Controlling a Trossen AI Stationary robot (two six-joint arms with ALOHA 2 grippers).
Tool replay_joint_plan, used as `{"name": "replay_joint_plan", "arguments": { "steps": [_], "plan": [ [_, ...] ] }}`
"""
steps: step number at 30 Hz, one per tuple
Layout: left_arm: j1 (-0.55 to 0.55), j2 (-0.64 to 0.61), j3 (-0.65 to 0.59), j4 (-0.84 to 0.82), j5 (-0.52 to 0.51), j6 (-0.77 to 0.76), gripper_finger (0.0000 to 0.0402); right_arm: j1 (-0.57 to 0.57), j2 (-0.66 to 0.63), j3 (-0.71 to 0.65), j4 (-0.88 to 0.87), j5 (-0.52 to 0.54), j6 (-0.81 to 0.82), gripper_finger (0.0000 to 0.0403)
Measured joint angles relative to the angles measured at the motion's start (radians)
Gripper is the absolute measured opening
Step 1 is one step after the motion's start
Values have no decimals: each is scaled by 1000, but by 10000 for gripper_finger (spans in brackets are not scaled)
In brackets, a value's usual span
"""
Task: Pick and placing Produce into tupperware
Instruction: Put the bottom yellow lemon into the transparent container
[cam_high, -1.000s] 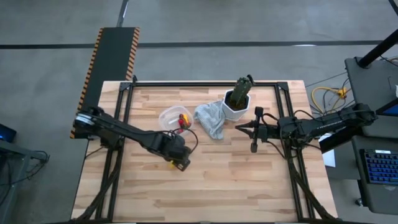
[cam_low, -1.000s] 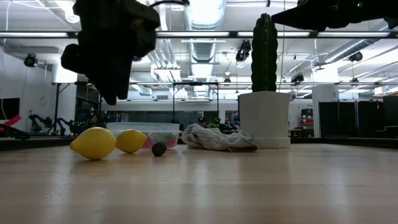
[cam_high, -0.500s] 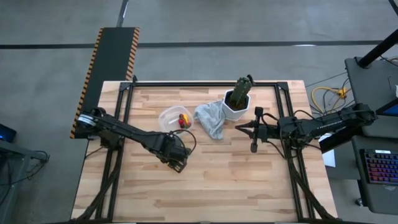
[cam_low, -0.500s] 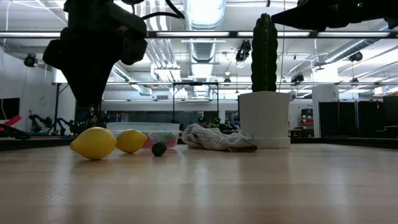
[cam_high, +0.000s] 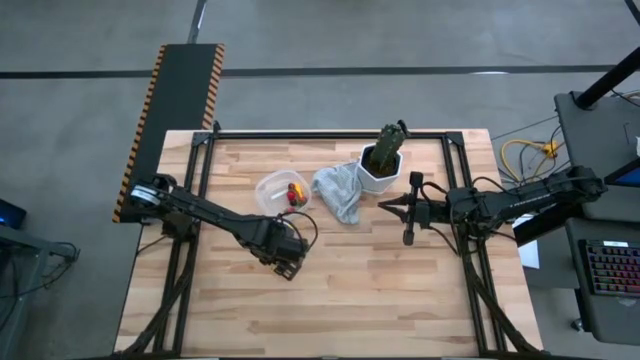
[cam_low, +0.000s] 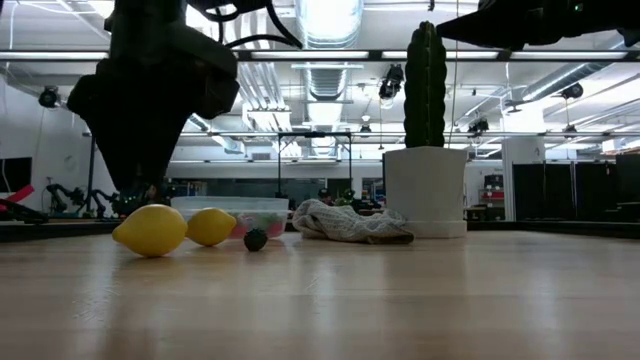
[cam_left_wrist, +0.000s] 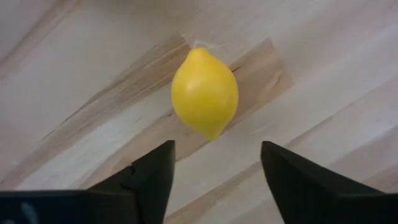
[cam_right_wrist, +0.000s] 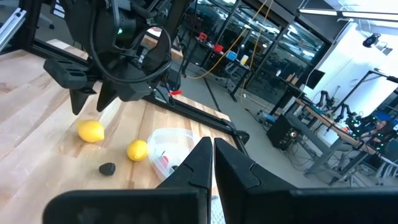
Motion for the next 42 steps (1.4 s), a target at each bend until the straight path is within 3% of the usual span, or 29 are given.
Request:
{"name": "replay_joint_plan", "arguments": {
  "steps": [5,22,42],
  "plan": [
    [0,7,0,28,-32,-49,253,0,0,0,-1,0,-4,9],
    [6,113,-9,51,-61,-48,254,0,0,0,-3,0,-8,9],
    [25,116,-53,128,-58,-29,254,0,0,0,-11,0,-8,9]
  ]
}}
